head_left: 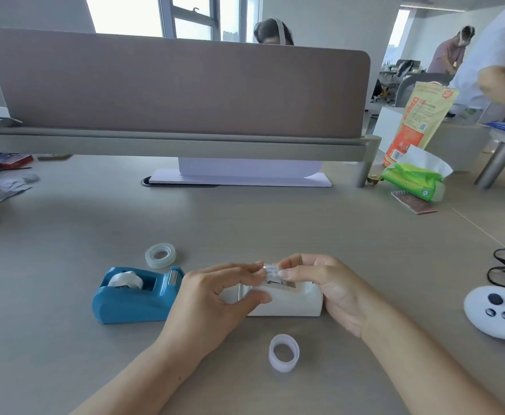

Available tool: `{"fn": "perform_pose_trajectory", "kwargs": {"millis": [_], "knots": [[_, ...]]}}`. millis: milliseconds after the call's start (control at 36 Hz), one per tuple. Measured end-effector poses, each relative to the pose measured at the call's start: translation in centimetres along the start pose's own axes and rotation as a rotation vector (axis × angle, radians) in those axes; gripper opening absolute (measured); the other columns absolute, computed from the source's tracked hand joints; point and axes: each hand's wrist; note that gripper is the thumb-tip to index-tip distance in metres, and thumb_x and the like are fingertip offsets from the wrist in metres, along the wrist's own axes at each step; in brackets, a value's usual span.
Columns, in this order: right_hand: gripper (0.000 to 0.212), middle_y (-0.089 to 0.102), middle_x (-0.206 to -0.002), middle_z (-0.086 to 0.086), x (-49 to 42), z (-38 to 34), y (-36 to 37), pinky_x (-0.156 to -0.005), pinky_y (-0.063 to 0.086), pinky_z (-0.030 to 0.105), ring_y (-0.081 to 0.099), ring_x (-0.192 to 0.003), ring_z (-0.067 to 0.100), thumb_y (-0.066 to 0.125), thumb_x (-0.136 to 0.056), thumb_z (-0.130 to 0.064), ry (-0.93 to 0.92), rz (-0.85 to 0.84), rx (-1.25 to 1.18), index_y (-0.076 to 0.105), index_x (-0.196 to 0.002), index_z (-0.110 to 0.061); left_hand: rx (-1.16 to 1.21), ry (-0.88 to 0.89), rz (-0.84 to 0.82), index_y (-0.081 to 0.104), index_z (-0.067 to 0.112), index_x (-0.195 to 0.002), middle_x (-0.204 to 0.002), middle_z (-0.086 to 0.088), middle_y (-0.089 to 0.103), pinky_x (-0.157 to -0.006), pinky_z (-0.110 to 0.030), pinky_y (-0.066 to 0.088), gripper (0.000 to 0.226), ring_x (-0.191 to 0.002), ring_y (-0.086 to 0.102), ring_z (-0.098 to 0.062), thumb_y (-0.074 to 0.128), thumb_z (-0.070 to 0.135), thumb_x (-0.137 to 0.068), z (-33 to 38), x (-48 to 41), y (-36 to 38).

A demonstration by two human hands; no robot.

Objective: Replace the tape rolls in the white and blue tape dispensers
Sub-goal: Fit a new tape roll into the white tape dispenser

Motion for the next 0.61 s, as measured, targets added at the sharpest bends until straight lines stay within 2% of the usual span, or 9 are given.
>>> {"fn": "perform_pose_trajectory", "kwargs": {"millis": [167, 278, 361, 417, 472, 528, 611], "knots": [[0.017, 0.069, -0.081, -0.001, 0.4, 0.2, 1.1, -0.081, 0.038, 0.031, 0.059, -0.084, 0.015, 0.075, -0.062, -0.028, -0.058, 0.123, -0.049, 0.067, -0.075, -0.02, 0.0, 0.015, 0.001, 0.081, 0.029, -0.093, -0.107, 0.026, 0.073, -0.091, -0.011, 0.052, 0.024, -0.098, 0.068, 0.013, 0.088, 0.026, -0.07, 0.0, 0.0, 0.0], [0.029, 0.069, -0.07, -0.005, 0.8, 0.5, 1.8, -0.071, 0.039, 0.025, 0.061, -0.068, 0.006, 0.077, -0.057, -0.033, -0.128, 0.272, -0.034, 0.069, -0.08, -0.018, 0.007, 0.014, 0.01, 0.082, 0.029, -0.095, -0.106, 0.027, 0.073, -0.09, -0.015, 0.054, 0.025, -0.098, 0.068, 0.013, 0.087, 0.025, -0.071, -0.2, 0.2, 0.2], [0.025, 0.075, -0.092, 0.013, 1.2, 0.8, 1.9, -0.075, 0.039, 0.032, 0.062, -0.077, 0.019, 0.085, -0.061, -0.037, -0.146, 0.371, 0.035, 0.074, -0.078, -0.022, 0.002, 0.037, 0.007, 0.08, 0.029, -0.1, -0.109, 0.026, 0.073, -0.09, -0.015, 0.054, 0.029, -0.1, 0.068, 0.013, 0.085, 0.027, -0.072, -0.2, 0.3, 0.2], [0.017, 0.078, -0.1, 0.001, 1.3, 0.9, 1.8, -0.086, 0.043, 0.029, 0.07, -0.093, 0.02, 0.086, -0.066, -0.034, -0.133, 0.4, 0.04, 0.077, -0.075, -0.023, -0.012, 0.056, -0.003, 0.079, 0.031, -0.103, -0.111, 0.024, 0.073, -0.089, -0.015, 0.054, 0.03, -0.101, 0.067, 0.013, 0.084, 0.027, -0.074, -0.1, 0.3, 0.2], [0.026, 0.077, -0.1, -0.015, 1.4, 1.1, 1.8, -0.106, 0.043, 0.033, 0.068, -0.107, 0.008, 0.082, -0.057, -0.05, -0.155, 0.432, 0.098, 0.079, -0.073, -0.03, -0.026, 0.073, -0.003, 0.079, 0.033, -0.104, -0.112, 0.023, 0.073, -0.087, -0.018, 0.056, 0.029, -0.101, 0.068, 0.011, 0.084, 0.027, -0.076, -0.2, 0.3, 0.2], [0.032, 0.074, -0.097, -0.029, 1.4, 1.2, 1.8, -0.111, 0.038, 0.043, 0.063, -0.115, 0.007, 0.075, -0.052, -0.062, -0.188, 0.477, 0.198, 0.078, -0.074, -0.039, -0.037, 0.089, -0.004, 0.078, 0.035, -0.105, -0.113, 0.023, 0.073, -0.085, -0.02, 0.056, 0.03, -0.101, 0.068, 0.009, 0.083, 0.028, -0.077, -0.2, 0.3, 0.2], [0.009, 0.066, -0.094, -0.044, 1.8, 0.9, 2.1, -0.111, 0.034, 0.046, 0.058, -0.119, 0.009, 0.079, -0.064, -0.055, -0.229, 0.538, 0.295, 0.076, -0.068, -0.048, -0.048, 0.099, -0.013, 0.076, 0.038, -0.108, -0.114, 0.024, 0.072, -0.082, -0.023, 0.057, 0.032, -0.102, 0.068, 0.007, 0.082, 0.029, -0.078, -0.4, 0.3, 0.2]]}}
Point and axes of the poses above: each hand's wrist, its own x-axis away from the middle knuckle, its own y-axis out of the palm, z = x × y
